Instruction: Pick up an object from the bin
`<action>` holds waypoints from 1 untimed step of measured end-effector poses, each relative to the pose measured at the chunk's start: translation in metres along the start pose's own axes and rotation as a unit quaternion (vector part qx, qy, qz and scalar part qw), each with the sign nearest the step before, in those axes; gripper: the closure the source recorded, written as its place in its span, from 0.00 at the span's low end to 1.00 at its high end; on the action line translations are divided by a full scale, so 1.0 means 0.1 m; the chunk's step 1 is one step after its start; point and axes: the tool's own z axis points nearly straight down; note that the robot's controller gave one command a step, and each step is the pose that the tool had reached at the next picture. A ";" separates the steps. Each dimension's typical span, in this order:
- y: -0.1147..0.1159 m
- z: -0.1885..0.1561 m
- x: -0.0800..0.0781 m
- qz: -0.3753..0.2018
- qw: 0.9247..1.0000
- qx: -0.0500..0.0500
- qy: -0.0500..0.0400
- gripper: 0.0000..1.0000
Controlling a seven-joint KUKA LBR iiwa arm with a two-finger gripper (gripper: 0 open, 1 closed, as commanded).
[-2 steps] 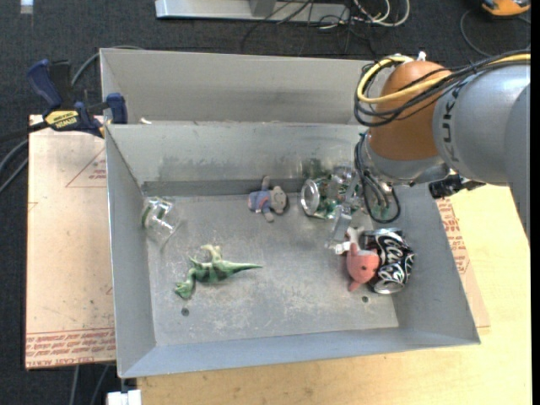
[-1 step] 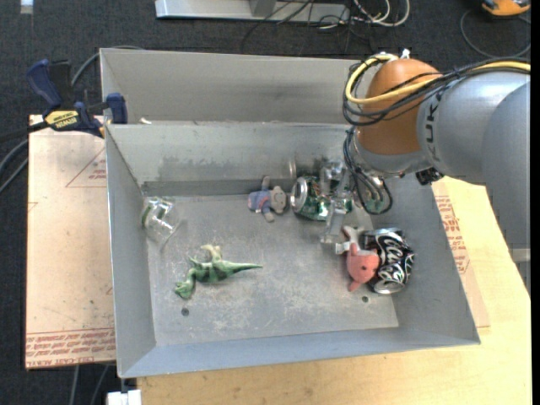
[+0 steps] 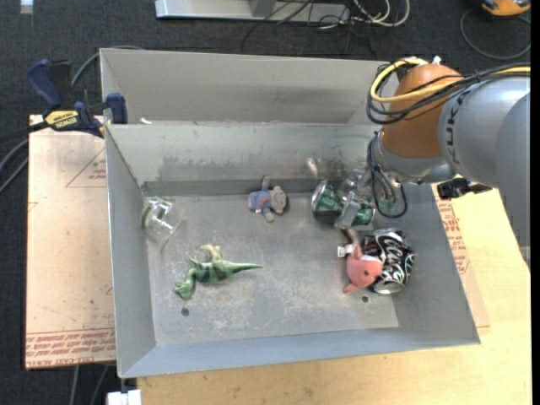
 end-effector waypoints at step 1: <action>0.00 0.00 0.00 0.000 1.000 0.000 0.000 1.00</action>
Offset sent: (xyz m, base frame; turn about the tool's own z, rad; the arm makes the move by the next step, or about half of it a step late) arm -0.0105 0.0040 0.0708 0.0019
